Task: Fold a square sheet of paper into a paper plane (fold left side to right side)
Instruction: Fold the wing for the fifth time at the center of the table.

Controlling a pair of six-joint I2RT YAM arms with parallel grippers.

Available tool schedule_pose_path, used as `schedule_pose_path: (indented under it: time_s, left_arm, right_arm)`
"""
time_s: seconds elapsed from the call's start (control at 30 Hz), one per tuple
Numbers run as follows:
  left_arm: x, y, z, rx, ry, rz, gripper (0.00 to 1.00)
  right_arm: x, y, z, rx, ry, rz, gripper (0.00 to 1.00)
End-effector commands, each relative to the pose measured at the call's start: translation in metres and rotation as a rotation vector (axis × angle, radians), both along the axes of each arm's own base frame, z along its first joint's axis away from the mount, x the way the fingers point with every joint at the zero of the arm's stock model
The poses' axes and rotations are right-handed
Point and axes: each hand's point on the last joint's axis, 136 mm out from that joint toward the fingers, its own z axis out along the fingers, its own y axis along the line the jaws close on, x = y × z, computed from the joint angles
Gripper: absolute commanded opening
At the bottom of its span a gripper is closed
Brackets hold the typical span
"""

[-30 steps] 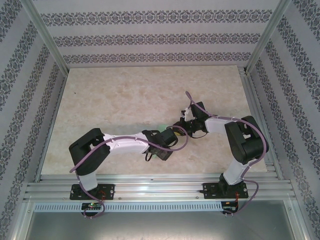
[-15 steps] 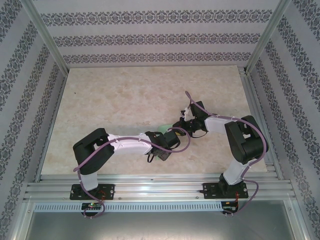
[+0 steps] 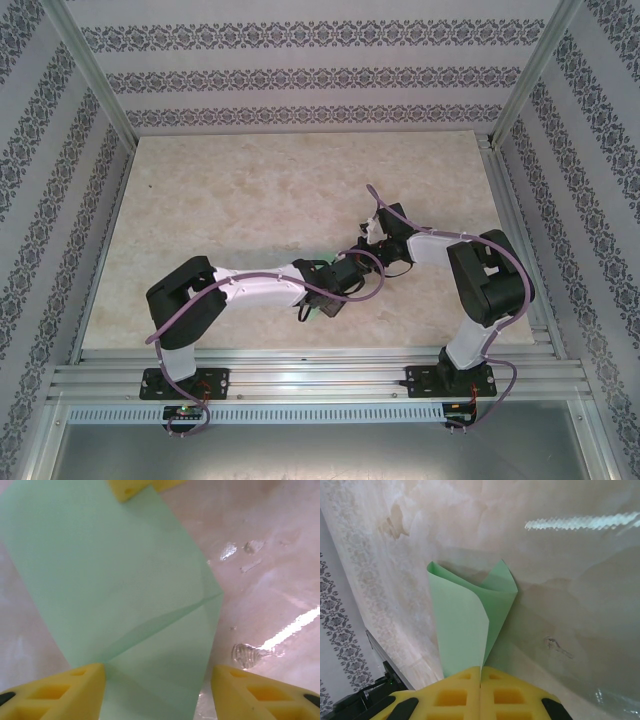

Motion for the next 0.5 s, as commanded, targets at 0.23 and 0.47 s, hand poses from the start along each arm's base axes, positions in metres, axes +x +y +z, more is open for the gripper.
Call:
schedule_pose_path:
  time_s: [0.23, 0.47]
  left_arm:
    - [-0.0027, -0.0003, -0.0020, 0.035, -0.006, 0.012, 0.41]
    - [-0.0046, -0.0020, -0.0022, 0.010, 0.006, 0.022, 0.31]
  right_arm:
    - [0.0041, 0.0031, -0.0003, -0.009, -0.023, 0.017, 0.03]
    - [0.0047, 0.0038, 0.0014, -0.006, -0.025, 0.018, 0.05]
